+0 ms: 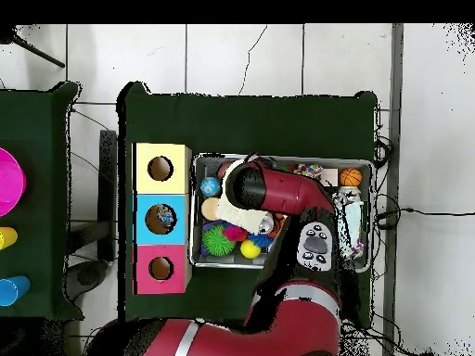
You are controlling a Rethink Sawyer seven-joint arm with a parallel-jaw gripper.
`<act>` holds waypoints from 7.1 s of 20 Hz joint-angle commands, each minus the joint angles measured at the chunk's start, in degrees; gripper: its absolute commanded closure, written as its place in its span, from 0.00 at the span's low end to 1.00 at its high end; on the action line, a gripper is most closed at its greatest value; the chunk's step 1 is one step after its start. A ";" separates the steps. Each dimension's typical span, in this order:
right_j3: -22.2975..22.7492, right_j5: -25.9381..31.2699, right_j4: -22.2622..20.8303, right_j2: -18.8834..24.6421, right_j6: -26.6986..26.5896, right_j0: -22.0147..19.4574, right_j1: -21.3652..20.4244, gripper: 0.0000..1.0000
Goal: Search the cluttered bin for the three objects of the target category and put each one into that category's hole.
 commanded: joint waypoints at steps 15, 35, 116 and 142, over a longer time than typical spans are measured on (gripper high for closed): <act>3.56 7.16 -0.92 -0.20 4.04 2.97 -5.04 1.00; 2.96 3.14 -3.01 0.37 2.34 0.25 -1.79 0.00; -0.55 8.50 -2.80 3.34 1.76 -0.33 -4.17 1.00; 2.47 8.51 -3.27 1.89 4.27 0.94 -6.65 1.00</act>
